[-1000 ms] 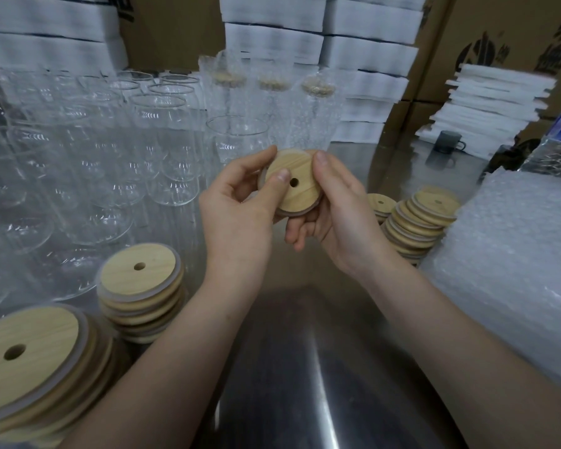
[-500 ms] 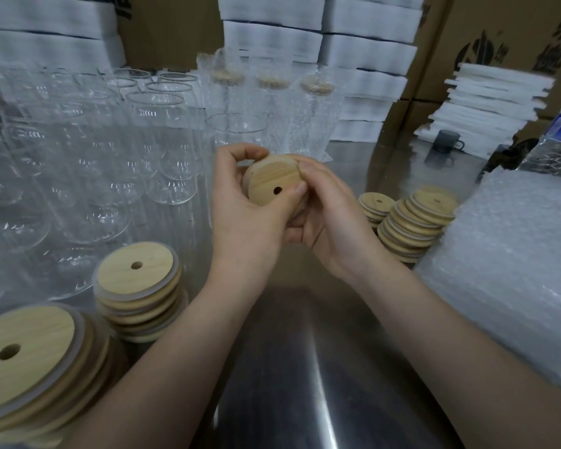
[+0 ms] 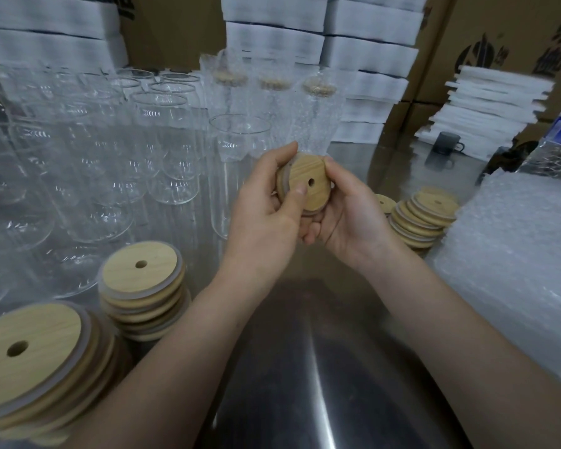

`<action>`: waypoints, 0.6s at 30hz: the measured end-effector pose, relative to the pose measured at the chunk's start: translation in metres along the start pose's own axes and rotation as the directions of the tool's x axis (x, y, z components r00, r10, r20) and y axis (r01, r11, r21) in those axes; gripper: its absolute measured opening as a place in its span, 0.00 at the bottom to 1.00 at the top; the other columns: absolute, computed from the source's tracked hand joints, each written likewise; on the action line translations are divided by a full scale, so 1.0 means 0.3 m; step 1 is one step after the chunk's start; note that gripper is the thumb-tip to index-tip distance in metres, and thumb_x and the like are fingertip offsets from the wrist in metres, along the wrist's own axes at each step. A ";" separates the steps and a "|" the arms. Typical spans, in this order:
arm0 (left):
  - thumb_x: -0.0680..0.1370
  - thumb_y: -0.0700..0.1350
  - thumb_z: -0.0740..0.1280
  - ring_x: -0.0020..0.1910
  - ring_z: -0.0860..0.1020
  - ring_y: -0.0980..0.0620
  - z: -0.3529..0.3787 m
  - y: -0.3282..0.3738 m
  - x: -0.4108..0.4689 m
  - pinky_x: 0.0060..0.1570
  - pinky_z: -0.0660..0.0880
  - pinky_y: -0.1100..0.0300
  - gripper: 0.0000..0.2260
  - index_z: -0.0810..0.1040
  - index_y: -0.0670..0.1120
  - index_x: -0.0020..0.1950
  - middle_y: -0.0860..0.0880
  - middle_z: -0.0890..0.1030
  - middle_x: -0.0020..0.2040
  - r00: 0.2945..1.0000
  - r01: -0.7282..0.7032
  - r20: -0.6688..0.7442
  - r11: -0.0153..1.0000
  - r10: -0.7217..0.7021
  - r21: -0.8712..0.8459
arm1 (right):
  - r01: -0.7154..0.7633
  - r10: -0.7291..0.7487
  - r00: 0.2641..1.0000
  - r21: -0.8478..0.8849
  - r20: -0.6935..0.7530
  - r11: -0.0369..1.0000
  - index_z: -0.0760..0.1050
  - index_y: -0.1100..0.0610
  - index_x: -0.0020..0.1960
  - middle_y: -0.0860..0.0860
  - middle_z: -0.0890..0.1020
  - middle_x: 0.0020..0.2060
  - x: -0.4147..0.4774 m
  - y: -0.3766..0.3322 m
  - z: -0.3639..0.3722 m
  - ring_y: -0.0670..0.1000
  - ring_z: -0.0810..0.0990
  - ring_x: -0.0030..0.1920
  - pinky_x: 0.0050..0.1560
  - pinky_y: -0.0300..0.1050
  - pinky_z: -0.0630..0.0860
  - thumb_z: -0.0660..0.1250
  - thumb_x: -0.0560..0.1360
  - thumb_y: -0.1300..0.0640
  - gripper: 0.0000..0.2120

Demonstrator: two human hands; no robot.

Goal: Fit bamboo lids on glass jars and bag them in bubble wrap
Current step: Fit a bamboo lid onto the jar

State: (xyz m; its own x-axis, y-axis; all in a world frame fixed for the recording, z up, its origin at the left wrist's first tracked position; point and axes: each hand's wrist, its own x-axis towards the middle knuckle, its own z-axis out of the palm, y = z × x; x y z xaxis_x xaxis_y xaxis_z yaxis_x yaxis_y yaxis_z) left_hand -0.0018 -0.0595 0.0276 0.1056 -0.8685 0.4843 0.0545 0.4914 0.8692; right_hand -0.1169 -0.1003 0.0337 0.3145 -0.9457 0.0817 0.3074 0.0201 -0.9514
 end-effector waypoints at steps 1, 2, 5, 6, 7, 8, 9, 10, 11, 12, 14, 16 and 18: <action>0.80 0.32 0.62 0.47 0.81 0.64 -0.004 -0.001 -0.001 0.47 0.77 0.66 0.15 0.73 0.43 0.65 0.52 0.80 0.51 1.000 0.006 -0.019 1.000 -0.006 -0.011 | -0.006 0.006 1.000 -0.014 0.006 1.000 0.70 0.63 0.66 0.68 0.76 0.45 0.001 -0.001 -0.003 0.55 0.76 0.24 0.20 0.41 0.72 0.50 0.84 0.48 0.22; 0.80 0.33 0.62 0.49 0.82 0.60 -0.006 0.000 -0.001 0.51 0.79 0.59 0.14 0.75 0.45 0.64 0.50 0.82 0.52 0.999 0.009 -0.039 1.000 -0.009 -0.016 | -0.009 0.009 1.000 -0.026 0.014 1.000 0.69 0.64 0.66 0.67 0.76 0.45 0.002 -0.002 -0.006 0.55 0.76 0.23 0.20 0.41 0.72 0.50 0.84 0.48 0.22; 0.80 0.37 0.65 0.53 0.82 0.47 -0.014 0.000 -0.002 0.55 0.79 0.42 0.10 0.80 0.48 0.59 0.47 0.84 0.52 0.993 -0.001 -0.117 1.000 0.002 0.011 | -0.002 0.005 0.999 -0.069 0.038 0.998 0.68 0.65 0.69 0.63 0.78 0.38 0.000 -0.006 -0.015 0.55 0.77 0.23 0.21 0.41 0.73 0.53 0.82 0.47 0.25; 0.80 0.38 0.66 0.51 0.83 0.47 -0.017 0.000 -0.003 0.52 0.80 0.41 0.09 0.81 0.48 0.57 0.47 0.84 0.50 0.989 -0.010 -0.148 0.999 0.015 0.032 | 0.005 -0.001 0.999 -0.084 0.051 0.996 0.68 0.65 0.69 0.62 0.78 0.37 -0.001 -0.006 -0.016 0.55 0.77 0.23 0.21 0.41 0.73 0.54 0.81 0.46 0.26; 0.79 0.40 0.67 0.48 0.83 0.47 -0.021 0.001 -0.003 0.49 0.80 0.41 0.08 0.82 0.47 0.56 0.49 0.84 0.47 0.983 -0.022 -0.179 0.997 0.034 0.069 | 0.013 -0.007 0.998 -0.094 0.066 0.995 0.68 0.64 0.69 0.61 0.79 0.36 -0.002 -0.007 -0.015 0.55 0.77 0.23 0.21 0.41 0.73 0.56 0.79 0.45 0.27; 0.79 0.41 0.67 0.46 0.83 0.48 -0.024 0.000 -0.004 0.47 0.80 0.41 0.07 0.83 0.48 0.54 0.51 0.84 0.45 0.977 -0.037 -0.205 0.992 0.061 0.118 | 0.020 -0.012 0.997 -0.101 0.080 0.995 0.69 0.64 0.69 0.60 0.79 0.35 -0.003 -0.007 -0.013 0.55 0.78 0.24 0.21 0.41 0.73 0.57 0.78 0.45 0.27; 0.79 0.43 0.67 0.44 0.83 0.49 -0.028 -0.001 -0.005 0.45 0.80 0.41 0.06 0.83 0.48 0.53 0.53 0.84 0.44 0.970 -0.054 -0.226 0.983 0.093 0.173 | 0.026 -0.016 0.996 -0.105 0.091 0.994 0.69 0.63 0.68 0.60 0.79 0.34 -0.004 -0.008 -0.011 0.55 0.78 0.24 0.21 0.41 0.73 0.57 0.77 0.45 0.27; 0.79 0.44 0.67 0.43 0.83 0.49 -0.029 0.000 -0.006 0.43 0.79 0.40 0.06 0.84 0.48 0.52 0.54 0.84 0.43 0.961 -0.076 -0.243 0.971 0.132 0.226 | 0.033 -0.022 0.995 -0.110 0.098 0.993 0.70 0.63 0.67 0.59 0.79 0.33 -0.005 -0.008 -0.009 0.55 0.78 0.24 0.21 0.41 0.73 0.57 0.78 0.45 0.26; 0.80 0.45 0.66 0.42 0.82 0.48 -0.030 0.000 -0.007 0.42 0.78 0.41 0.07 0.84 0.47 0.51 0.53 0.84 0.43 0.949 -0.101 -0.262 0.958 0.174 0.270 | 0.040 -0.029 0.995 -0.113 0.098 0.993 0.70 0.63 0.66 0.59 0.80 0.33 -0.006 -0.009 -0.008 0.55 0.78 0.24 0.21 0.41 0.73 0.57 0.78 0.46 0.25; 0.80 0.46 0.66 0.41 0.81 0.47 -0.031 -0.002 -0.006 0.41 0.78 0.42 0.08 0.84 0.46 0.49 0.51 0.83 0.42 0.934 -0.119 -0.288 0.946 0.210 0.302 | 0.044 -0.034 0.996 -0.109 0.088 0.993 0.71 0.64 0.65 0.59 0.79 0.33 -0.005 -0.009 -0.009 0.55 0.78 0.24 0.21 0.41 0.73 0.57 0.79 0.46 0.24; 0.80 0.48 0.65 0.38 0.79 0.53 -0.038 -0.005 0.000 0.43 0.77 0.51 0.11 0.83 0.45 0.43 0.50 0.80 0.41 0.890 -0.118 -0.382 0.935 0.248 0.334 | 0.030 -0.028 0.999 -0.070 0.021 0.997 0.70 0.67 0.66 0.61 0.78 0.36 0.001 -0.006 -0.009 0.54 0.78 0.24 0.20 0.40 0.72 0.55 0.81 0.46 0.26; 0.80 0.48 0.66 0.38 0.76 0.61 -0.049 -0.007 0.007 0.44 0.72 0.65 0.11 0.80 0.44 0.40 0.52 0.74 0.43 0.841 -0.091 -0.472 0.929 0.265 0.359 | 0.013 -0.012 0.998 0.016 -0.067 1.000 0.70 0.67 0.65 0.61 0.79 0.39 0.007 -0.003 -0.009 0.54 0.79 0.25 0.21 0.39 0.73 0.52 0.83 0.47 0.25; 0.78 0.47 0.69 0.47 0.75 0.58 -0.058 -0.012 0.012 0.53 0.73 0.61 0.05 0.77 0.46 0.45 0.54 0.70 0.48 0.819 -0.056 -0.516 0.930 0.251 0.363 | 0.009 0.004 0.994 0.123 -0.111 0.992 0.72 0.65 0.64 0.62 0.80 0.46 0.009 -0.003 -0.010 0.55 0.82 0.29 0.24 0.39 0.76 0.51 0.84 0.47 0.23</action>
State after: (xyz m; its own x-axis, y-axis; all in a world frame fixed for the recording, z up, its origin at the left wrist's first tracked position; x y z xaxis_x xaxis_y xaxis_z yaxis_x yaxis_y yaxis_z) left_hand 0.0157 -0.0632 0.0244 0.6127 -0.5543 0.5633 -0.3159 0.4816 0.8175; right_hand -0.1191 -0.1038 0.0339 0.2146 -0.9757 0.0443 0.4182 0.0508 -0.9069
